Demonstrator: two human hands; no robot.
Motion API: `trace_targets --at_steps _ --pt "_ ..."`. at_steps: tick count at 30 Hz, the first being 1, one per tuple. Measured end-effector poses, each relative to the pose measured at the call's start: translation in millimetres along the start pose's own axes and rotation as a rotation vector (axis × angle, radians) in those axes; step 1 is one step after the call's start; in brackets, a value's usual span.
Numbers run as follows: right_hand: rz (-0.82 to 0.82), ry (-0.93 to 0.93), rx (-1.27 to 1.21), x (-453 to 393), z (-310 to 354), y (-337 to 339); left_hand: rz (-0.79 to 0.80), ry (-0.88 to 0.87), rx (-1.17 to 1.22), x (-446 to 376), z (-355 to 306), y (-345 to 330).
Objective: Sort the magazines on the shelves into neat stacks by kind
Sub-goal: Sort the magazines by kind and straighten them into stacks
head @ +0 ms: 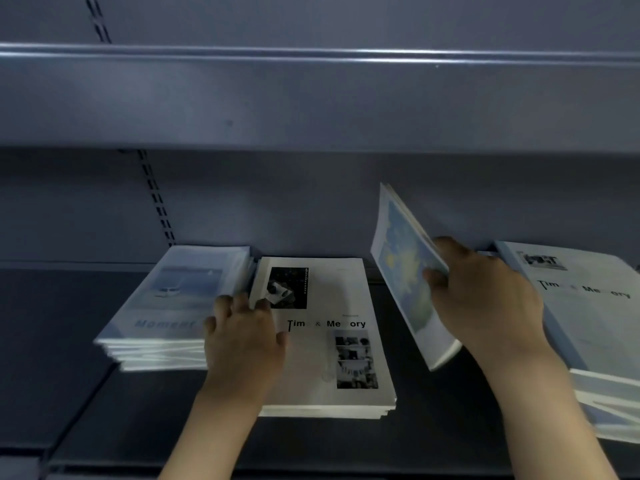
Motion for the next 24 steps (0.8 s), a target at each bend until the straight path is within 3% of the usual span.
trace_targets --at_steps 4,8,11,15,20,24 --pt "-0.013 0.055 -0.027 -1.0 11.4 11.6 0.121 -0.123 0.160 4.7 -7.7 -7.0" --pt "-0.040 0.142 -0.105 -4.7 28.0 27.5 0.045 -0.122 0.188 5.8 2.4 8.2" --pt "0.028 0.163 -0.277 -12.1 48.0 31.1 0.050 -0.116 0.230 4.3 15.1 28.7" --pt "0.186 0.127 -0.561 -21.3 84.4 15.1 0.057 -0.054 0.233 8.2 39.3 52.0" --pt "0.290 0.122 -0.693 -16.9 146.7 -32.2 0.013 0.060 0.214 17.8 80.2 63.4" --pt "0.349 -0.064 -0.886 -1.1 185.8 -69.4 -0.005 0.127 0.191 24.6 111.5 63.4"
Point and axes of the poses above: each hand's wrist, its own x-axis away from the middle knuckle, its own y-axis out of the back of the hand, z = x × y, the point moved 2 cm from there along -x, towards the middle knuckle, and after that the axes turned 14 degrees about -z, right-handed, at the moved point
